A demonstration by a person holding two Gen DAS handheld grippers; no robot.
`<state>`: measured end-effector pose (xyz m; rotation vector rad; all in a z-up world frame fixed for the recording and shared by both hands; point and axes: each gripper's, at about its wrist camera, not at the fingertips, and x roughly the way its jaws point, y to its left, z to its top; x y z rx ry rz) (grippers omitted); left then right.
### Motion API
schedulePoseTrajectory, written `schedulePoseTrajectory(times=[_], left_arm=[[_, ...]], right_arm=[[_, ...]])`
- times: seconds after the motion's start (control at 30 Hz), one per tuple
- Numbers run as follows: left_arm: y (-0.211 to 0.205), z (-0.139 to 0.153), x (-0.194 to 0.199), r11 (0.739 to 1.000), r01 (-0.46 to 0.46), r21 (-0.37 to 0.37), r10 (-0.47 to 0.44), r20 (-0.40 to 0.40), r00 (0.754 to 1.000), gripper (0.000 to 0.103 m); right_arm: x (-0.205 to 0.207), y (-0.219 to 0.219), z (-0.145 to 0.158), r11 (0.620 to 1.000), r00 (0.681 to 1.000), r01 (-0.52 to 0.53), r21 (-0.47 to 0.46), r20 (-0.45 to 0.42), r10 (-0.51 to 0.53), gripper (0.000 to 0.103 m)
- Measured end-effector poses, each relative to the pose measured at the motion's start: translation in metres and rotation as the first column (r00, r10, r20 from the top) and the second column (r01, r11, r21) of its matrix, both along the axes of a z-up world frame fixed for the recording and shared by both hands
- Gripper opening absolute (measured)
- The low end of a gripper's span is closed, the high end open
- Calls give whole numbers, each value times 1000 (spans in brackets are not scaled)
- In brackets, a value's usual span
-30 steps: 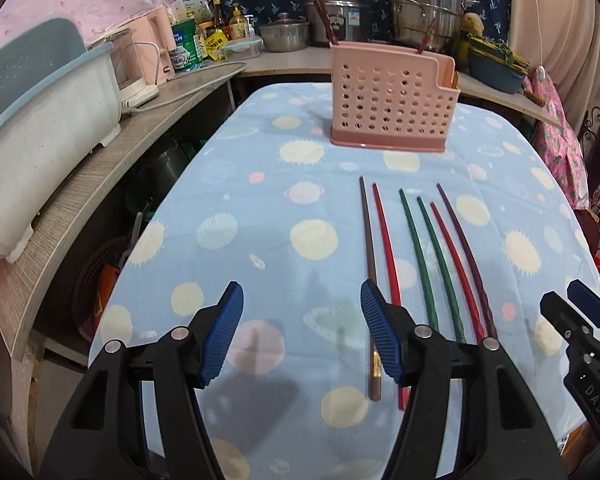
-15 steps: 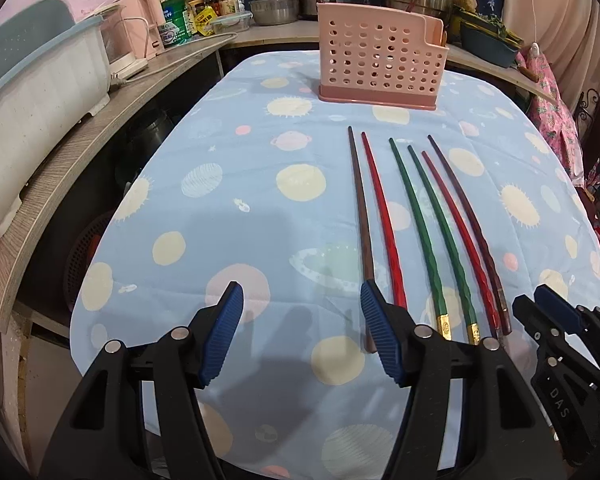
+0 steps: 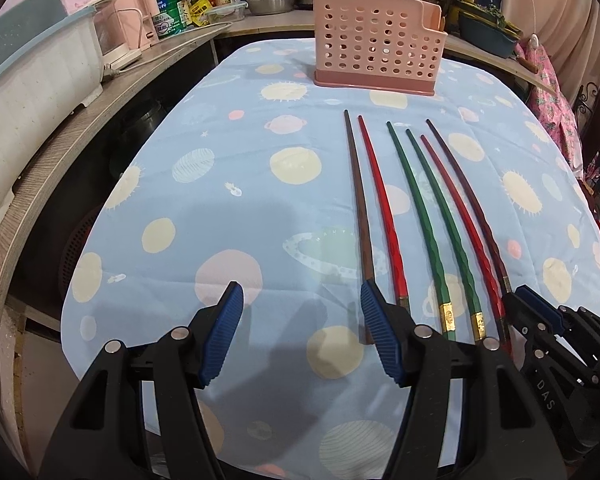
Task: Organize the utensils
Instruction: 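Grasp a dark-red chopstick with the right tool while the left tool grasps a brown one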
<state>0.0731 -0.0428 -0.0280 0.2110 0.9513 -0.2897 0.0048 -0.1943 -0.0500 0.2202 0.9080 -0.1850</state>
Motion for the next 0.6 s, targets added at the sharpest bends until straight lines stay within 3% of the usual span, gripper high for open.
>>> schedulePoseTrajectory(times=[0.17,0.6], left_arm=[[-2,-4,-1,1000,9,-4,-9,-15,1000,58],[-5,-20,-2,998,32,-47,-37,-97,995,61]], right_arm=[[-1,-2,-1,1000,1000,5,-4,6,-5,7],[-8,-8,-1,999,999,31,15,7,-31,7]])
